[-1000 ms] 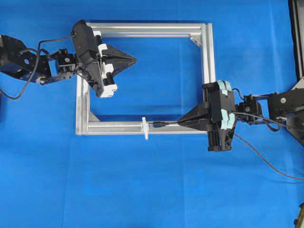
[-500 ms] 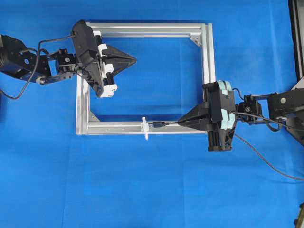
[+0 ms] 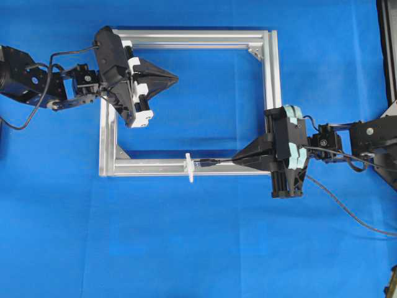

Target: Insert the wire through the string loop located in the center.

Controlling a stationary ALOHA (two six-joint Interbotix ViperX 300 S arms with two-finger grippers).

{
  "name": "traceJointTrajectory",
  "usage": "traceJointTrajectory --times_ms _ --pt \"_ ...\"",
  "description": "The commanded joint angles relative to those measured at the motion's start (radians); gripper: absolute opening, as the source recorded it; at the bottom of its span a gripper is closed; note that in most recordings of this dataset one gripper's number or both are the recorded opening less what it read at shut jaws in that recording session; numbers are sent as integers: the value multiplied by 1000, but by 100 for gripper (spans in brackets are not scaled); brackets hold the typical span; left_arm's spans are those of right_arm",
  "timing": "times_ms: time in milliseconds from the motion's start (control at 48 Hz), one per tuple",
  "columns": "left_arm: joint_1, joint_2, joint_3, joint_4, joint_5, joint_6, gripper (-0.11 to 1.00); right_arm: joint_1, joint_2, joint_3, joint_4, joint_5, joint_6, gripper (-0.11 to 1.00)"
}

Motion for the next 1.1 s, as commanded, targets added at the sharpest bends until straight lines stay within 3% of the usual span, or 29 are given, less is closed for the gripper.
traceJointTrajectory --times_ms 0,1083 --pt "-2 -34 -8 3 -8 0 0 -2 -5 -8 2 -12 -2 -2" --pt "-5 -34 -6 2 -6 0 0 -2 20 -35 2 -25 -2 -2"
